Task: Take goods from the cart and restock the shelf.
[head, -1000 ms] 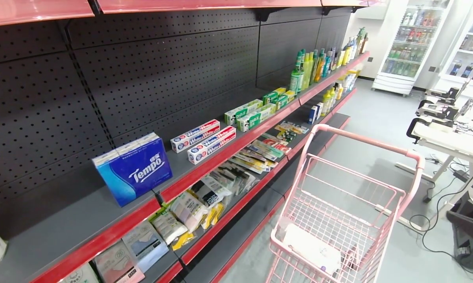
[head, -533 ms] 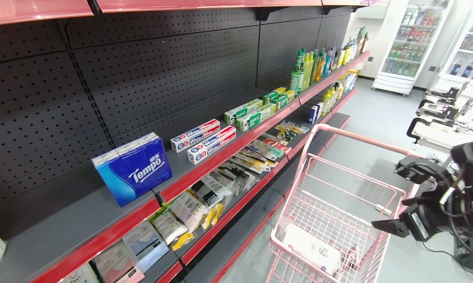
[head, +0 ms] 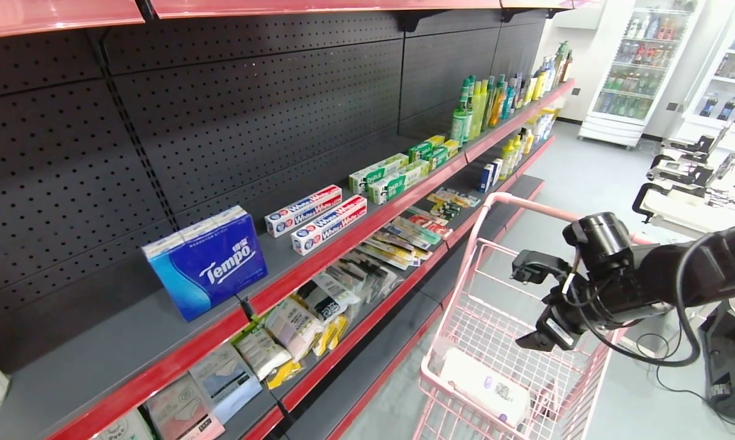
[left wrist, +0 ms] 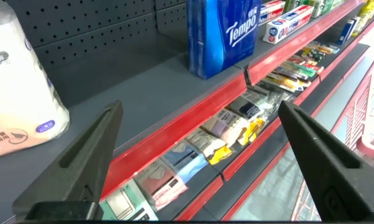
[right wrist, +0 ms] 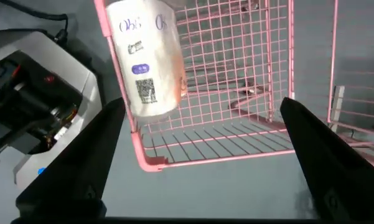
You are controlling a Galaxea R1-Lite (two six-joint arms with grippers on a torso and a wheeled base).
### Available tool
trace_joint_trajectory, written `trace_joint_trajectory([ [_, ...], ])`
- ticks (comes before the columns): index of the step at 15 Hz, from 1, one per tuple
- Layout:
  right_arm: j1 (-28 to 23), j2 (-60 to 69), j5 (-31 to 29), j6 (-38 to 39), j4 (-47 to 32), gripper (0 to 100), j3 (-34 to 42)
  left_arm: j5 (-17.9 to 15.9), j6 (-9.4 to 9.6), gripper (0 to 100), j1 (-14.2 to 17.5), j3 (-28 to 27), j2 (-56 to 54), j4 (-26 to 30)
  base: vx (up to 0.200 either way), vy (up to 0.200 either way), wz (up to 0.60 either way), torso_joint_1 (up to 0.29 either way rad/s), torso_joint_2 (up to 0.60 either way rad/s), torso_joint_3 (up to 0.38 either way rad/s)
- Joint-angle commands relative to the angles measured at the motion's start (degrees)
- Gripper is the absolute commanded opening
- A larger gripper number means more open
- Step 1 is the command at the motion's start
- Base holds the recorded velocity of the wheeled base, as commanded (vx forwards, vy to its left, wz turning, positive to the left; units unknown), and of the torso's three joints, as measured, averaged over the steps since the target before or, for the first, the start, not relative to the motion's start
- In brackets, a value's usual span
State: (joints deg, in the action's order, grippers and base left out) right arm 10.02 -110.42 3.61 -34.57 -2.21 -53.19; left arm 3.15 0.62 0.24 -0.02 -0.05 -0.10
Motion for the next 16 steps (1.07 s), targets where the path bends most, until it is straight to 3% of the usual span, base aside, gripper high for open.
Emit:
trace_joint_trajectory([
  [1, 4.13, -4.36, -1.41, 3.02, 0.54, 100, -1.04, 0.02, -0.01, 100, 0.02, 0.02, 0.05, 0.01, 0.0, 0.0, 0.0, -0.095, 0.21, 0.105],
  [10, 9.67, -9.46, -3.34, 3.72, 0.62, 100, -3.85, 0.02, -0.01, 100, 0.02, 0.02, 0.05, 0.01, 0.0, 0.0, 0.0, -0.123, 0.26, 0.144],
  [16, 10.11, -11.31, -5.1, 3.28, 2.56, 100, -5.08, 0.02, -0.01, 100, 0.02, 0.02, 0.05, 0.01, 0.0, 0.0, 0.0, -0.152, 0.33, 0.18],
])
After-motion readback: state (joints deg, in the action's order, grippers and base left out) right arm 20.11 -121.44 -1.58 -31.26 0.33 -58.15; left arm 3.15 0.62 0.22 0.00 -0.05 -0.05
